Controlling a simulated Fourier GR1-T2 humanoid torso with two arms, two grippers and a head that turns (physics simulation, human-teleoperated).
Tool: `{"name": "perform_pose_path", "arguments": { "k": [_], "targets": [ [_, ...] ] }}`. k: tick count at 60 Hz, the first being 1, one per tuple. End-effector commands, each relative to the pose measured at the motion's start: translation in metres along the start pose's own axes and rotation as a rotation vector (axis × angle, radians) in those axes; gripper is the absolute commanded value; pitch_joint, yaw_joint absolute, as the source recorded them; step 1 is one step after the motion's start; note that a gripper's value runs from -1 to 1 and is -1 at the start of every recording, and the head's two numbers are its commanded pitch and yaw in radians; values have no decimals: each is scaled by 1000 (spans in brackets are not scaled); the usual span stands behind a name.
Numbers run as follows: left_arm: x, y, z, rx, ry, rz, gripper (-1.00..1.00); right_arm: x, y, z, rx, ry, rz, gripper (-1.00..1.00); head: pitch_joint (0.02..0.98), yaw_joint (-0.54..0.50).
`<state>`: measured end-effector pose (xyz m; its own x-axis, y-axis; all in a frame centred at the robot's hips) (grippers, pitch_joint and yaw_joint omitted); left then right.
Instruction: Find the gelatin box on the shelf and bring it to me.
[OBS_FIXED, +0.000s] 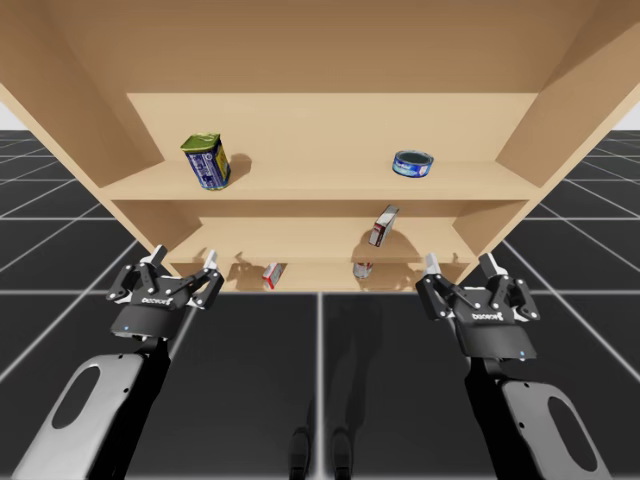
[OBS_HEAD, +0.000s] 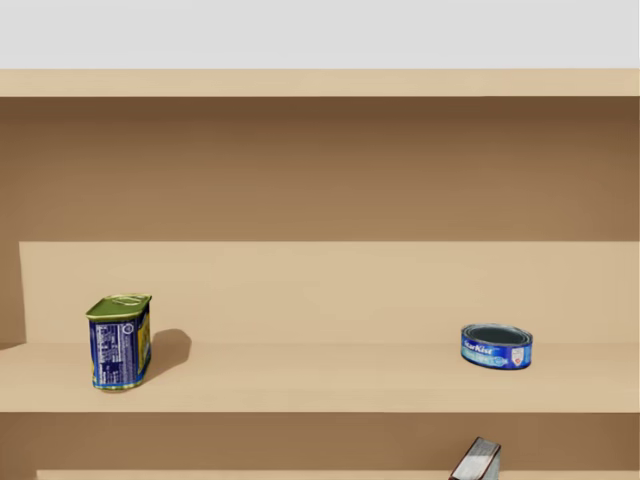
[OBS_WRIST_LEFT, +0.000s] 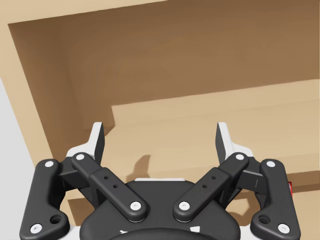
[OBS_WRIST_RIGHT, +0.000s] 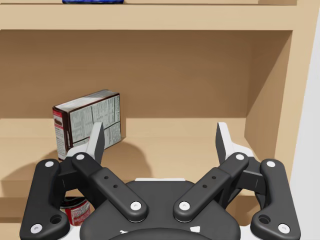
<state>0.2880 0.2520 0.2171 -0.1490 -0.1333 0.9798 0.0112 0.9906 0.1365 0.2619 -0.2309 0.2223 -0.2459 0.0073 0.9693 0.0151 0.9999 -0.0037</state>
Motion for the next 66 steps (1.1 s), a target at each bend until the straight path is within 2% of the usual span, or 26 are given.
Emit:
{"name": "perform_pose_path", "arguments": {
  "k": [1,3,7,11,17,23,25,41,52,66],
  "targets": [
    [0,0,0,-1,0,1,-1000,0,1,1,-39,7,16,-1000,116,4],
    [0,0,0,-2,0,2,-1000,0,1,1,-27,11,13,-1000,117,4],
    [0,0,0,-4,2,6,-1000,0,2,1,9,26,-15,-1000,125,4],
    [0,0,0,-5,3,7,-1000,0,1,1,6,25,-7,-1000,133,2],
    [0,0,0,-5,5,6,-1000,1,1,1,11,23,-6,-1000,193,-1],
    [1,0,1,-11,5,6,-1000,1,1,1,4,21,11,-1000,286,3],
    [1,0,2,-23,7,23,-1000,0,1,1,-2,22,17,-1000,305,4],
    [2,0,2,-32,7,13,-1000,-1,0,1,-4,40,37,-1000,541,24],
    [3,-2,3,-45,7,14,-1000,-3,0,1,6,47,49,-1000,702,99],
    [6,-5,7,-68,1,24,-1000,-6,4,1,19,56,70,-1000,795,190]
  ]
}}
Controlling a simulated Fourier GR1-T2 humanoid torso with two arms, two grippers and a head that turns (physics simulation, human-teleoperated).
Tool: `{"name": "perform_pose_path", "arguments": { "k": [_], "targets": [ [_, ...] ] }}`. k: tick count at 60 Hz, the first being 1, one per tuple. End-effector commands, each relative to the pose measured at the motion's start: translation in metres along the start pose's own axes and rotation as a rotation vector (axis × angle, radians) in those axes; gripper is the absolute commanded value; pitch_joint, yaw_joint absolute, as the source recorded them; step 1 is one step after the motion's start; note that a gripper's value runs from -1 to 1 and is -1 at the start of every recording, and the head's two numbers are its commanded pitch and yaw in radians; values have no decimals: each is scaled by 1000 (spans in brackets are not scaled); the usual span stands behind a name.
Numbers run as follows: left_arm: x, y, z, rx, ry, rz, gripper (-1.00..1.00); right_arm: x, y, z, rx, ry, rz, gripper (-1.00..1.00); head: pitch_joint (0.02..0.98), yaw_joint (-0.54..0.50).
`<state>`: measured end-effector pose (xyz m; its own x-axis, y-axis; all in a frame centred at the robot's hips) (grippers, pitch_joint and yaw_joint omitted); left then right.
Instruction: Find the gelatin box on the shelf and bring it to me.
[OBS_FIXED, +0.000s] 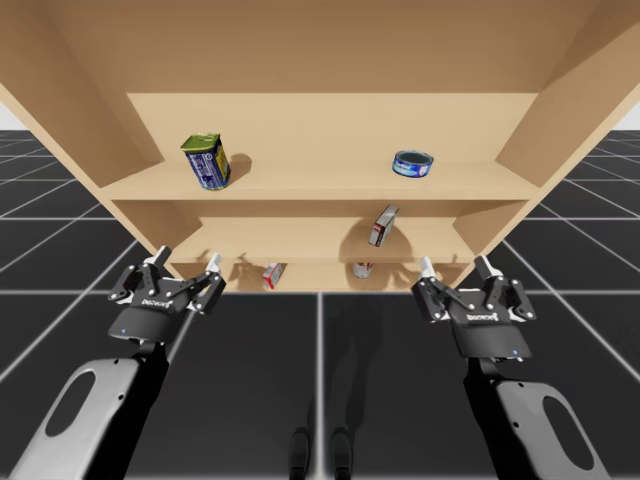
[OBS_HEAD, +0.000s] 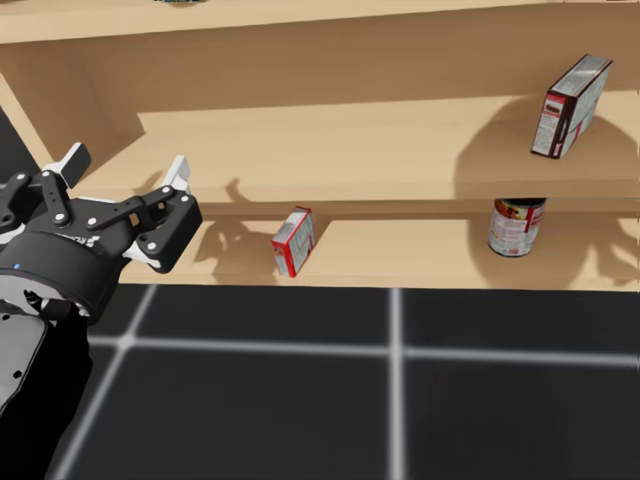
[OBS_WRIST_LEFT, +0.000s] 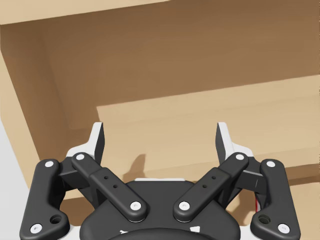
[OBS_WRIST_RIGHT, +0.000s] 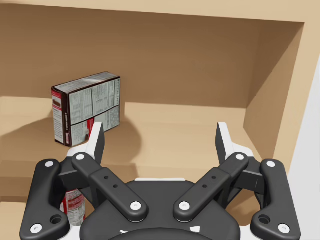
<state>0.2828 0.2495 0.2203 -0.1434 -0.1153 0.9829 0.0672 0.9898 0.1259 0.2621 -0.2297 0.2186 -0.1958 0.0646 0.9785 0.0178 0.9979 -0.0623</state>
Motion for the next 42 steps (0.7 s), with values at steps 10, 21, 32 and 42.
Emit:
{"name": "perform_pose_path", "arguments": {
  "k": [10,21,32,42],
  "targets": [
    [10,-9,9,-42,-18,42,-1000,-3,3,0,8,6,23,-1000,795,209],
    [29,-21,23,-114,37,130,-1000,-5,3,0,9,8,31,-1000,790,209],
    [26,-37,45,-111,107,121,-1000,-5,1,0,5,7,31,-1000,781,202],
    [9,-51,55,-146,162,112,-1000,-5,0,0,0,0,39,-1000,780,204]
  ]
}}
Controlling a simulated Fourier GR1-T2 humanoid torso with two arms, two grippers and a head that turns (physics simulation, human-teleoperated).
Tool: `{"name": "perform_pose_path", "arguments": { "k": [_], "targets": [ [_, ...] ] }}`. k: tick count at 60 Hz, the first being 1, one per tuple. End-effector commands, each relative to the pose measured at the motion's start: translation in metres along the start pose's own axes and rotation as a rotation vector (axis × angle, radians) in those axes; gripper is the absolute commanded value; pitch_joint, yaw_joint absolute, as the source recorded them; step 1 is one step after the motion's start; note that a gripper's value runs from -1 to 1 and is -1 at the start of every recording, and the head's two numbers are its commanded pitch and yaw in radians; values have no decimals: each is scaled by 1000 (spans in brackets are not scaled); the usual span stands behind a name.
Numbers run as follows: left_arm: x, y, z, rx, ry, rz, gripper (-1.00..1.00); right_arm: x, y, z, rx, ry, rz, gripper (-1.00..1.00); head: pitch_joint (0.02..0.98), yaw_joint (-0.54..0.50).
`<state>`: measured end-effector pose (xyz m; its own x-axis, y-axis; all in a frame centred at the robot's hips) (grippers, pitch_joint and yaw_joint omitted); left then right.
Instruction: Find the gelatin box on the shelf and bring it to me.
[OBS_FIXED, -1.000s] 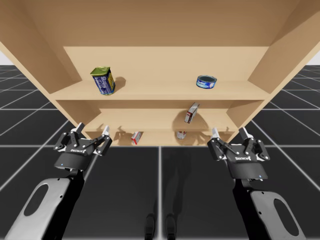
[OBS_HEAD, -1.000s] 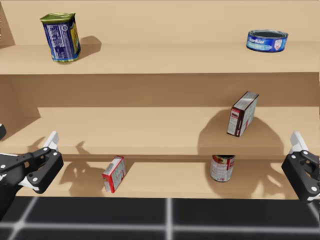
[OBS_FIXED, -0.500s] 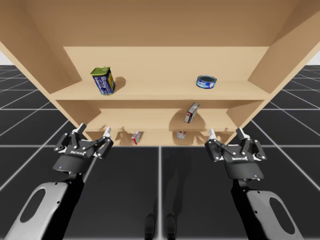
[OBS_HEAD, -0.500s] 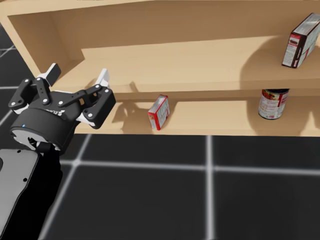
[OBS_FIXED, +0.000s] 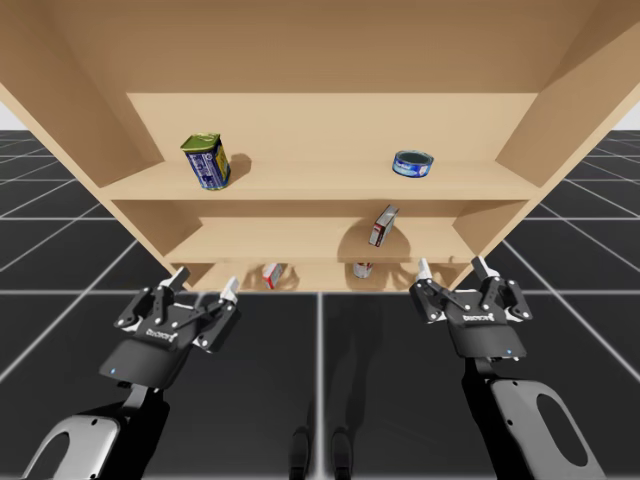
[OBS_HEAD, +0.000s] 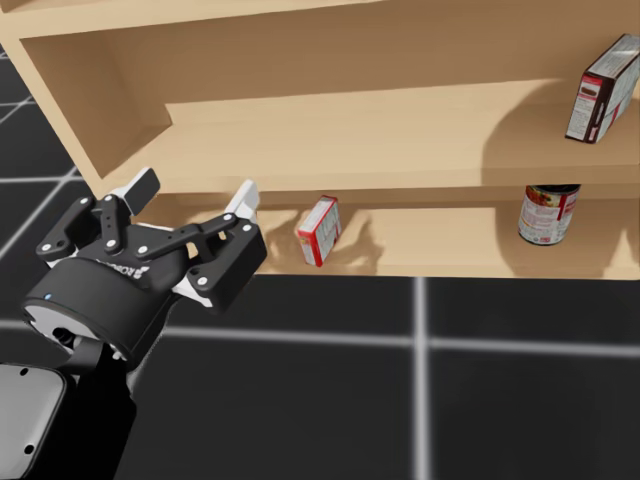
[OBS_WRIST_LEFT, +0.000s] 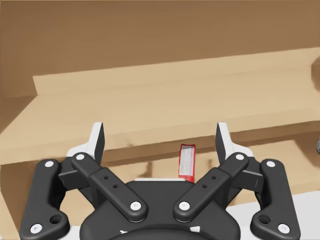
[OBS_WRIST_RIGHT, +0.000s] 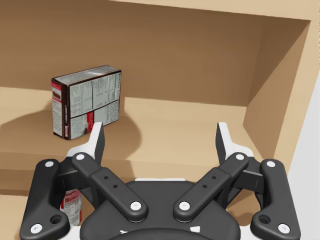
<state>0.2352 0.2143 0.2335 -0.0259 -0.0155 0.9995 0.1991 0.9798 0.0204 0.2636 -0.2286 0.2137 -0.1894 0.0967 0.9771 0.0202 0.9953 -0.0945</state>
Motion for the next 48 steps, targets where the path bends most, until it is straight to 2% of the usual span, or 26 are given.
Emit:
{"name": "perform_pose_path", "arguments": {
  "k": [1,10,22,24,25,27,30,33,48],
  "targets": [
    [-19,-14,9,-21,62,0,-1000,1,-1,0,-4,-6,5,-1000,780,204],
    [-43,-18,0,-39,114,0,-1000,1,-2,0,-6,-10,-1,-1000,774,203],
    [-61,-18,-14,-46,152,11,-1000,1,-2,0,-8,-13,-5,-1000,772,207],
    [-64,-18,-17,-46,161,2,-1000,1,-3,0,-8,-13,-4,-1000,772,207],
    [-67,-18,-20,-40,168,-18,-1000,2,-3,0,-8,-13,-6,-1000,771,207],
    [-70,-18,-23,-37,173,-27,-1000,2,-3,0,-9,-13,-6,-1000,771,206],
    [-73,-18,-28,-44,193,-15,-1000,2,-3,0,-9,-13,-8,-1000,769,205],
    [-75,-18,-34,-37,198,-27,-1000,2,-3,0,-8,-12,-9,-1000,767,204],
    [-80,-24,-62,-50,230,-14,-1000,1,-2,0,-8,-16,-9,-1000,749,204]
  ]
}}
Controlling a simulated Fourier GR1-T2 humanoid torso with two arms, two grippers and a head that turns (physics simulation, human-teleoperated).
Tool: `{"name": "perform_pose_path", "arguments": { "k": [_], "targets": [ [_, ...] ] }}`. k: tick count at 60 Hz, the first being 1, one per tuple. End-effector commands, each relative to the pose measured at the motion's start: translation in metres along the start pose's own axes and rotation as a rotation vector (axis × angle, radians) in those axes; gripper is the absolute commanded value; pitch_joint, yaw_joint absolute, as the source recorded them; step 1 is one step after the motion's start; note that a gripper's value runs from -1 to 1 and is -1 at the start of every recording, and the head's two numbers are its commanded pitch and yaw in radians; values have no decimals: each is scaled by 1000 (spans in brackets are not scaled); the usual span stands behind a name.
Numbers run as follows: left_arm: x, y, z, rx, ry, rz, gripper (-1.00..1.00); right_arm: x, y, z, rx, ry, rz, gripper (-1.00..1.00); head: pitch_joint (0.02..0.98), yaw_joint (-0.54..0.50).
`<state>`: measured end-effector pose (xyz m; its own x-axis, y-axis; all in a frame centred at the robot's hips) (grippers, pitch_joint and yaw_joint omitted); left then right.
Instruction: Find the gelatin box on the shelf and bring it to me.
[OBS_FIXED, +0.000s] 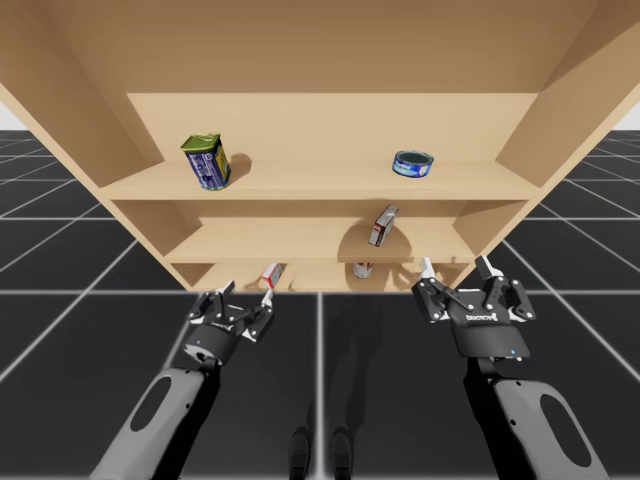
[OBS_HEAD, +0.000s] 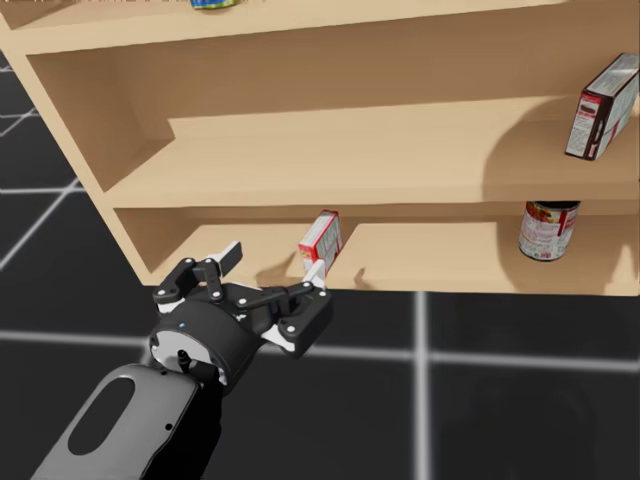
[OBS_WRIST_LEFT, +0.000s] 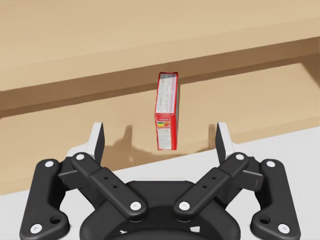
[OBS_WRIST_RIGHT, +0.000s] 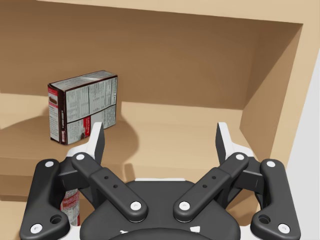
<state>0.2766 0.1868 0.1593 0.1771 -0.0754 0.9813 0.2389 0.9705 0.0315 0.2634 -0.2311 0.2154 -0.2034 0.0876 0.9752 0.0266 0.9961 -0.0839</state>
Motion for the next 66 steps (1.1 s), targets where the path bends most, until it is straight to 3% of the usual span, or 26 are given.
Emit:
{"name": "perform_pose_path", "arguments": {
  "k": [1,11,18,32,49,51,53,54,58,66],
  "targets": [
    [-1,-4,-19,-12,20,2,-1000,0,0,0,1,-3,2,-1000,748,204],
    [-2,-6,-38,-30,56,38,-1000,0,0,0,0,-4,2,-1000,749,204],
    [-6,-5,-49,-24,57,15,-1000,0,0,0,-1,-6,2,-1000,749,204],
    [-11,-4,-68,-20,77,38,-1000,-1,0,0,-1,-9,8,-1000,746,203],
    [-18,-2,-77,-26,85,26,-1000,-1,0,1,1,-12,10,-1000,747,203],
    [-19,-3,-78,-28,87,25,-888,-1,1,1,1,-12,11,-1000,747,204],
    [-19,-3,-78,-27,88,24,-588,-1,1,1,1,-12,10,-1000,747,204],
    [-20,-3,-78,-27,89,20,-56,0,0,1,1,-13,10,-1000,746,204],
    [-21,-3,-78,-27,92,17,697,0,0,1,-1,-14,11,-1000,746,204],
    [-23,-5,-76,-38,98,11,931,0,0,1,-2,-16,11,-1000,745,203]
  ]
}}
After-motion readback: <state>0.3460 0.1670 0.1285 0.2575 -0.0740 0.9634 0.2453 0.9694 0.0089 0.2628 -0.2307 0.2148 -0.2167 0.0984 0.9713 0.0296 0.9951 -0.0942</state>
